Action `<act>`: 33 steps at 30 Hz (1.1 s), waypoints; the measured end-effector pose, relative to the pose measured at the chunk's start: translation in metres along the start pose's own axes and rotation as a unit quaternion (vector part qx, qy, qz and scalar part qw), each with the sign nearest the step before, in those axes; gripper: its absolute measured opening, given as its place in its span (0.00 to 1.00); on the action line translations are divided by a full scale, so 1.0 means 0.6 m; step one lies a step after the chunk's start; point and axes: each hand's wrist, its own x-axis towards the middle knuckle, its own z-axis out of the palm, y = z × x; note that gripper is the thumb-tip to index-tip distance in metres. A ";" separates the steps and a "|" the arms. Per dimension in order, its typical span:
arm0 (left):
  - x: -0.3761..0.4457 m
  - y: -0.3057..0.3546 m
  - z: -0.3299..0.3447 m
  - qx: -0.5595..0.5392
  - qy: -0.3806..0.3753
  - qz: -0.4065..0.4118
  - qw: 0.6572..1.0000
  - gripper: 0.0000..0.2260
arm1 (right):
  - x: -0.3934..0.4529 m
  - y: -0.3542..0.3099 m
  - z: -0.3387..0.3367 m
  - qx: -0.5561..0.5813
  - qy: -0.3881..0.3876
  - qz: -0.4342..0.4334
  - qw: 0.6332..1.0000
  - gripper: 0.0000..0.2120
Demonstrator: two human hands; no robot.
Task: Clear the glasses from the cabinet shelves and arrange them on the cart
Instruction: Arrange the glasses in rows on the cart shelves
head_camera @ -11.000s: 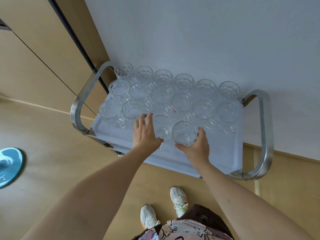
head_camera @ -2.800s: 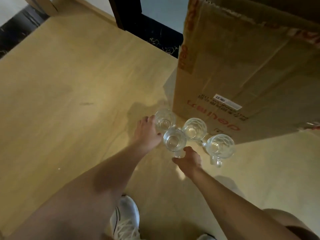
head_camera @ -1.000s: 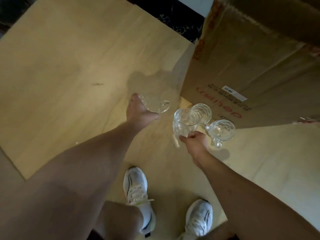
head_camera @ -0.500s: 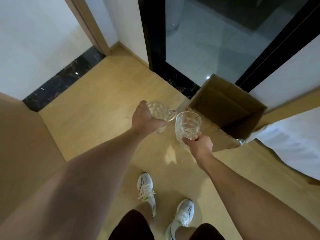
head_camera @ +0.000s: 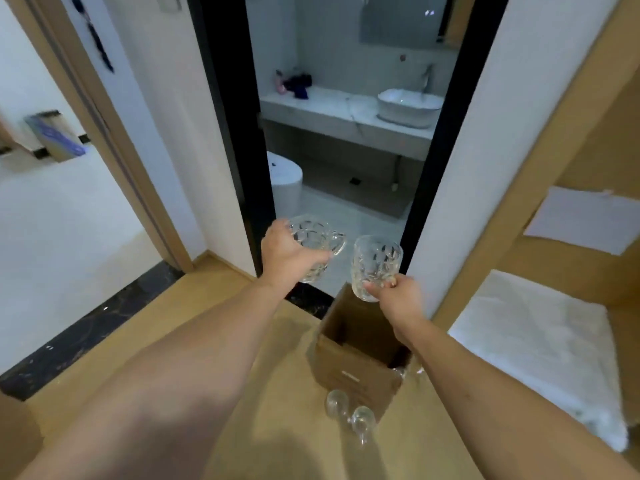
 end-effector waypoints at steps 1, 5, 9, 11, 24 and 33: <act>0.002 0.028 0.008 0.002 -0.011 0.017 1.000 0.43 | -0.002 -0.011 -0.022 0.015 0.017 -0.006 1.000 0.11; 0.008 0.132 0.052 -0.025 -0.070 0.094 0.993 0.43 | -0.012 -0.041 -0.110 0.049 0.100 -0.011 0.994 0.22; -0.011 0.221 0.105 -0.064 -0.134 0.155 0.977 0.45 | -0.035 -0.044 -0.192 0.100 0.198 -0.013 0.975 0.26; -0.029 0.257 0.131 -0.073 -0.174 0.184 0.965 0.46 | -0.055 -0.036 -0.232 0.116 0.243 -0.003 0.963 0.23; -0.293 0.410 0.311 -0.082 -0.430 0.347 0.829 0.46 | -0.321 0.089 -0.448 0.138 0.539 0.093 0.826 0.06; -0.593 0.515 0.416 -0.094 -0.548 0.402 0.727 0.48 | -0.550 0.194 -0.611 0.139 0.686 0.118 0.704 0.17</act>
